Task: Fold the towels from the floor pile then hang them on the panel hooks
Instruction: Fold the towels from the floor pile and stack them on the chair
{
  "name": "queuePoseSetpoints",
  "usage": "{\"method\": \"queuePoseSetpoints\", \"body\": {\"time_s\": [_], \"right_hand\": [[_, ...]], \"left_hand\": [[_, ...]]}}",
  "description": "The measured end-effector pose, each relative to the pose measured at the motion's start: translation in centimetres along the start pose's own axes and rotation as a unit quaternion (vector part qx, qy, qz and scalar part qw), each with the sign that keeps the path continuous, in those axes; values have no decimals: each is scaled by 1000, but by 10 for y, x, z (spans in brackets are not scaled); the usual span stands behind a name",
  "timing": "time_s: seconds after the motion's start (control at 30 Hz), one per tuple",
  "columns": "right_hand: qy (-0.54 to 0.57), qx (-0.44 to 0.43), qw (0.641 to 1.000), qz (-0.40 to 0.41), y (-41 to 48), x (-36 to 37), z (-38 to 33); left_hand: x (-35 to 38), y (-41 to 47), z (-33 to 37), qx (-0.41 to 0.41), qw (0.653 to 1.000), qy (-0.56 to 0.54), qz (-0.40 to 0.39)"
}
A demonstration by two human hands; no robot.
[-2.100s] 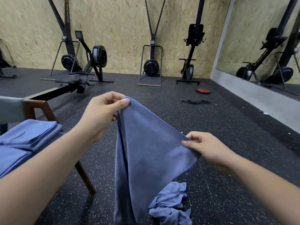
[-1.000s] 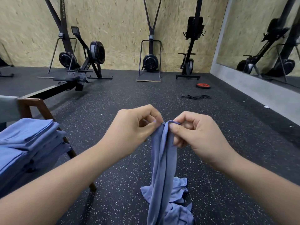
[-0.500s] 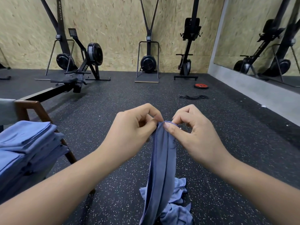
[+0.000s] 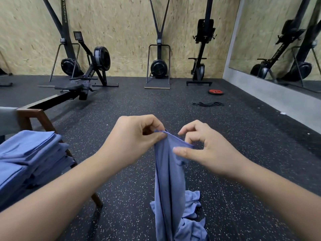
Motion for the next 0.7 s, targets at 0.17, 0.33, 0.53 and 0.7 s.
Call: {"method": "queuePoseSetpoints", "body": {"time_s": [0.17,0.33,0.53,0.7], "right_hand": [[-102,15,993,-50,-1,-9,15],[-131,8,988,79,0,-22,11],[59,18,993,97,-5,-22,0],[-42,-2,998,41,-5,-16,-3]], "left_hand": [[-14,5,-13,-18,999,43,-9],[-13,7,-22,-30,996,84,-30],[-17,11,-23,-57,998,-31,-22],[-5,7,-18,-47,996,-48,-53]]}}
Point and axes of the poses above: each hand's wrist, its own y-axis towards the middle knuckle, its own x-axis out of the palm, z = x × y, the point moved 4 cm from there along y, towards the middle knuckle, and after that the axes turned 1 degree about -y, right-handed, at the moved point
